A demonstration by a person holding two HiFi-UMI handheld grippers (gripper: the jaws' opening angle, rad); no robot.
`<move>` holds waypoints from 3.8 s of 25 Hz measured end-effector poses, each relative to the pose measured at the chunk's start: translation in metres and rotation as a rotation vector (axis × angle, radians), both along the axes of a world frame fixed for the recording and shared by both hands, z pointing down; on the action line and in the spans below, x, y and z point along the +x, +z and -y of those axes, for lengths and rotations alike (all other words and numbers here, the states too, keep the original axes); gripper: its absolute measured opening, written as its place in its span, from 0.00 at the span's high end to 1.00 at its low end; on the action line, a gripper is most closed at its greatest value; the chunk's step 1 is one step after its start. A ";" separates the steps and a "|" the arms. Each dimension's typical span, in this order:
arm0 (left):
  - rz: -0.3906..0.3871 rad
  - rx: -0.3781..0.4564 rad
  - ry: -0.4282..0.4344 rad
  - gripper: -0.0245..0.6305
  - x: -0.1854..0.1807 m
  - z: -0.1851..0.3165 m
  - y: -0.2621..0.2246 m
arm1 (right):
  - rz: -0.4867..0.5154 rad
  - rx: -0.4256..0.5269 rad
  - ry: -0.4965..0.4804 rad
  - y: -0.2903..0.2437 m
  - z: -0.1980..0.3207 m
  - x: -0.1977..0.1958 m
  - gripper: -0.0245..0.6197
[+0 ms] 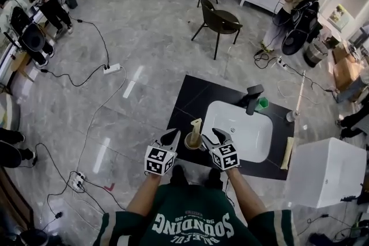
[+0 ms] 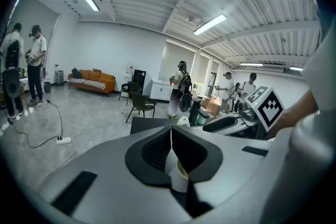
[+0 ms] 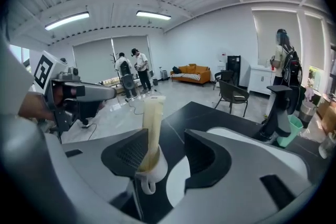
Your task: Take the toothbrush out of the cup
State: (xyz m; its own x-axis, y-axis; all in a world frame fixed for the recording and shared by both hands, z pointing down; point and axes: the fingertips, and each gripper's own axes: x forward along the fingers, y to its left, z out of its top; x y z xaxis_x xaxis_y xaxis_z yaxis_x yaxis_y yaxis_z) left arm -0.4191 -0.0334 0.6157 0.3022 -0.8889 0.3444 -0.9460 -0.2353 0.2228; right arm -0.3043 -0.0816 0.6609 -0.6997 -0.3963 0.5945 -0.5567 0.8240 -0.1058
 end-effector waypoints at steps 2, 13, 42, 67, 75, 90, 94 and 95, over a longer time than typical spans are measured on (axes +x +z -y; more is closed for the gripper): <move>-0.004 -0.001 -0.011 0.94 -0.006 -0.004 0.001 | -0.015 -0.008 -0.025 0.006 -0.005 -0.010 0.63; -0.014 -0.021 -0.054 0.94 -0.031 -0.019 0.012 | -0.070 -0.038 -0.092 0.037 -0.015 -0.042 0.63; -0.015 -0.017 -0.002 0.94 -0.020 0.012 0.007 | 0.124 0.014 -0.098 -0.042 -0.015 -0.038 0.78; 0.000 0.002 0.181 0.94 0.105 0.071 -0.015 | 0.242 0.052 0.146 -0.097 0.037 0.096 0.79; 0.012 -0.008 0.243 0.94 0.160 0.089 -0.014 | 0.242 0.042 0.209 -0.091 0.048 0.153 0.79; 0.018 -0.036 0.345 0.94 0.264 0.115 -0.006 | 0.218 0.018 0.312 -0.076 0.065 0.263 0.79; 0.017 -0.040 0.369 0.94 0.291 0.123 -0.004 | 0.212 0.006 0.332 -0.073 0.066 0.292 0.80; 0.018 -0.041 0.375 0.94 0.298 0.125 -0.004 | 0.209 0.007 0.339 -0.073 0.067 0.300 0.80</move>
State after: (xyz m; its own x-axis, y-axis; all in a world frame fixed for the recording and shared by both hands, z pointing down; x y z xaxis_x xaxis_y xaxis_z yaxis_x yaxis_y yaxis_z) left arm -0.1207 -0.1579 0.6121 0.5977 -0.7032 0.3851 -0.7997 -0.5572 0.2236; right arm -0.0047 -0.1486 0.5877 -0.6343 -0.6291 0.4494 -0.7641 0.5986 -0.2405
